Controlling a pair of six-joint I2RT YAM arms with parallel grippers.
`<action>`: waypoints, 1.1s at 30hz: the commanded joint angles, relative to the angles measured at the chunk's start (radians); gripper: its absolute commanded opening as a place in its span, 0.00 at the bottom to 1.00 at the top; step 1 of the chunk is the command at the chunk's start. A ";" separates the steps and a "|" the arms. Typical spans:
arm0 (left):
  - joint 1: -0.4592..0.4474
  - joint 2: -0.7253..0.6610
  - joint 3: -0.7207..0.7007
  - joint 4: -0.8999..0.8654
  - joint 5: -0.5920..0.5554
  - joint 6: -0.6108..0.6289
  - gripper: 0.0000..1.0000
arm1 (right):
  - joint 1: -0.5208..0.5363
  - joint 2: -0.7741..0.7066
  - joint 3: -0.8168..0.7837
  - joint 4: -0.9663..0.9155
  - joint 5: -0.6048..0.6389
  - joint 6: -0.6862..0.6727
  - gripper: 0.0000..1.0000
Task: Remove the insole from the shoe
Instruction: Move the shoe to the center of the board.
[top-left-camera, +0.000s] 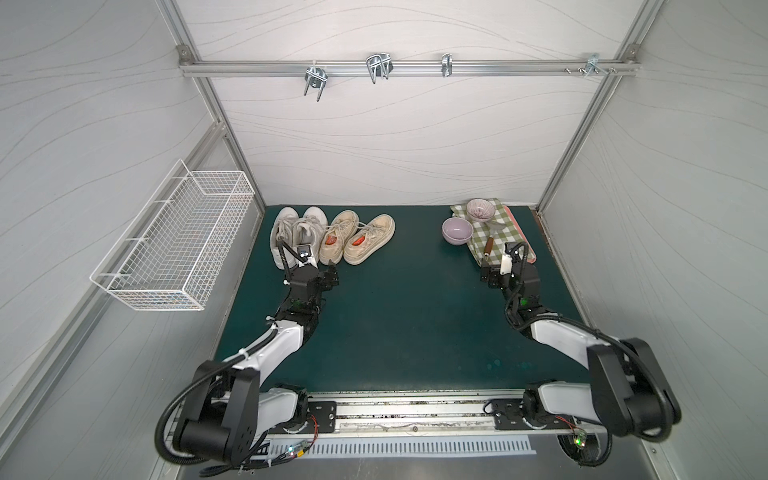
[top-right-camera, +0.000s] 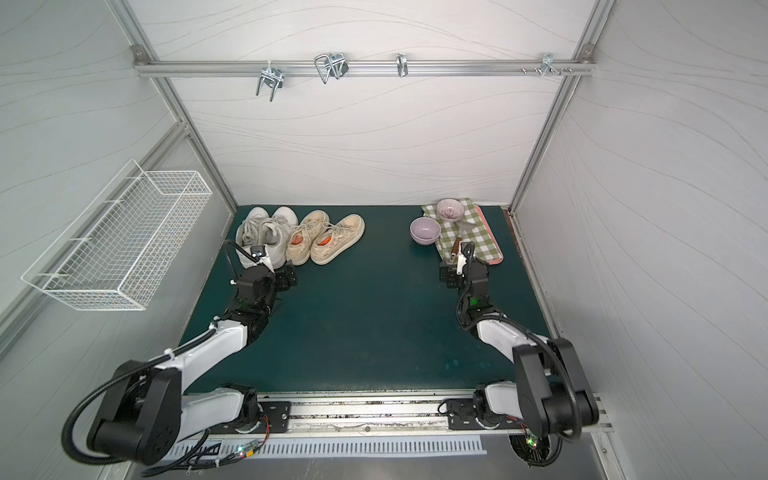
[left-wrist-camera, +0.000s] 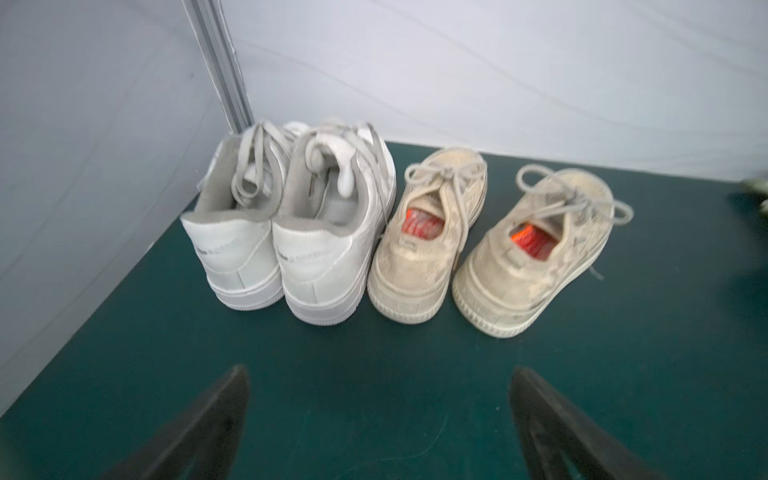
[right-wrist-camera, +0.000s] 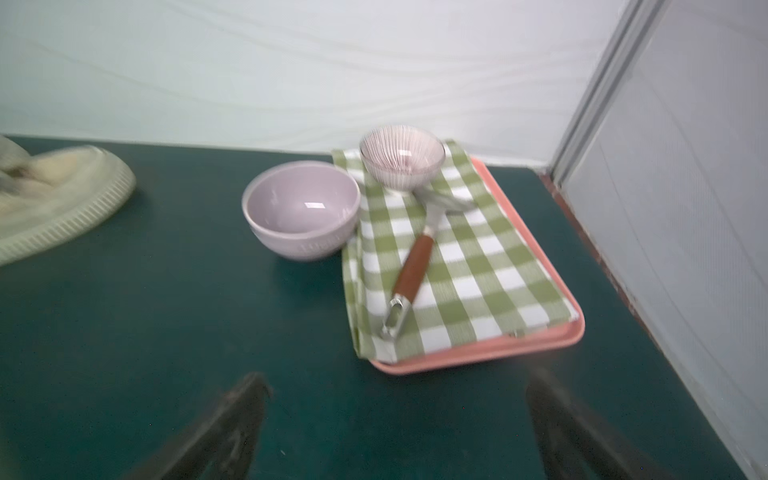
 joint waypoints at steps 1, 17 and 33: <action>-0.001 -0.071 0.142 -0.289 -0.161 -0.321 1.00 | 0.026 -0.109 0.111 -0.243 0.001 0.058 0.99; -0.016 -0.157 0.407 -0.851 0.096 -0.550 0.99 | -0.213 -0.288 0.329 -0.878 -0.266 0.566 0.99; -0.182 0.514 1.002 -1.118 0.112 -0.299 0.92 | 0.040 -0.332 0.354 -1.067 -0.243 0.487 0.99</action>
